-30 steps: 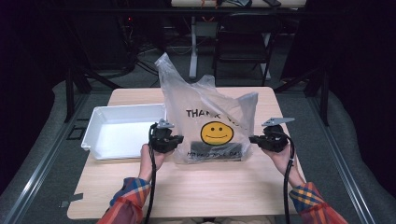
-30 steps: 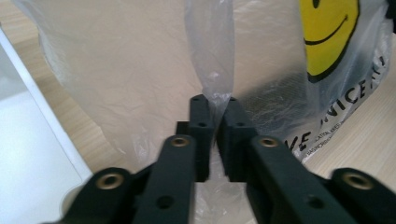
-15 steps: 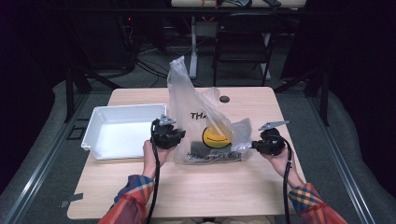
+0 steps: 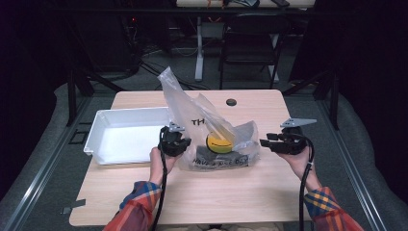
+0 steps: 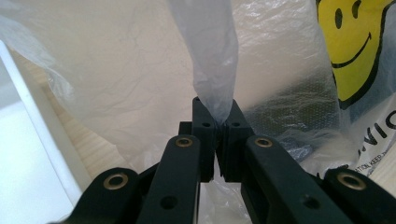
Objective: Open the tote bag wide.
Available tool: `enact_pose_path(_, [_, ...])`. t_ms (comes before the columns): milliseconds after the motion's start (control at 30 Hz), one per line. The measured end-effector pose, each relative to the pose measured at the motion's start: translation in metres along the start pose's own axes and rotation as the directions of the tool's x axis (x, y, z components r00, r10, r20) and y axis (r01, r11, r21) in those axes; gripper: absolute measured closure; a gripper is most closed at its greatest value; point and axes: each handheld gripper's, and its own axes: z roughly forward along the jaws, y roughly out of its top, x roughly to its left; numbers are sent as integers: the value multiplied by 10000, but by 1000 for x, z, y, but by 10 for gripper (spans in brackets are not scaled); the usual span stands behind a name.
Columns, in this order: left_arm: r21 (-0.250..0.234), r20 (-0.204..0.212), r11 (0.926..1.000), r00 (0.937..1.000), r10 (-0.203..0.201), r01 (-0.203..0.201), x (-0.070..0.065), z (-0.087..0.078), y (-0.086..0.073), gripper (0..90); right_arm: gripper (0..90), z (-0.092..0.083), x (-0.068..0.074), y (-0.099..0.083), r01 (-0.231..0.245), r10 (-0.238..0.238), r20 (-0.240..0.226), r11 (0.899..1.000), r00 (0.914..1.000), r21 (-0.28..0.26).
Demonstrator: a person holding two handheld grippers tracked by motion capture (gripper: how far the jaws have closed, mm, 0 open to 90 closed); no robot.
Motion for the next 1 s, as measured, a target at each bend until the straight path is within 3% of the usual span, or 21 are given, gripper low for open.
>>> enact_pose_path(100, [-81, 152, 9998, 9997, -180, 181, 1, 1, -1, 869, 294, 15, 2, 3, -13, 16, -169, 9998, 9999, 201])
enact_pose_path(200, [-103, 334, 9997, 9992, -219, 222, 1, 0, -2, 866, 283, 36, 1, 2, -167, 209, -449, 9956, 9988, 917])
enact_pose_path(233, [-88, 401, 9997, 9990, -218, 222, 1, 0, -1, 866, 349, 42, 0, 1, -243, 288, -440, 9946, 9986, 1008])
enact_pose_path(333, [-103, 437, 9998, 9989, -170, 175, 1, -2, -1, 866, 680, 50, -1, -1, -365, 418, -414, 9919, 9983, 1212])
enact_pose_path(433, [-143, 466, 9997, 9988, -179, 186, 1, -3, -2, 870, 870, 49, 1, -2, -370, 384, -114, 9940, 9992, 1033])
enact_pose_path(700, [49, 320, 10000, 9995, 73, -75, 1, -4, -6, 882, 900, 47, -4, -8, -546, 463, 739, 9919, 9962, 1143])
enact_pose_path(767, [27, 254, 10000, 9997, -35, 35, 1, -4, -8, 884, 900, 49, -5, -11, -597, 477, 914, 9893, 9947, 1328])
enact_pose_path(800, [223, 298, 9997, 9995, 103, -110, 2, -5, -8, 886, 900, 50, -7, -12, -593, 459, 1004, 9891, 9939, 1347])
enact_pose_path(867, [314, 213, 9995, 9998, 29, -35, 0, -3, -11, 889, 900, 51, -10, -15, -640, 471, 1148, 9868, 9923, 1486])
enact_pose_path(1000, [749, 103, 9962, 9990, 427, -433, -6, 0, -15, 893, 900, 55, -12, -19, -688, 473, 1203, 9810, 9916, 1812])
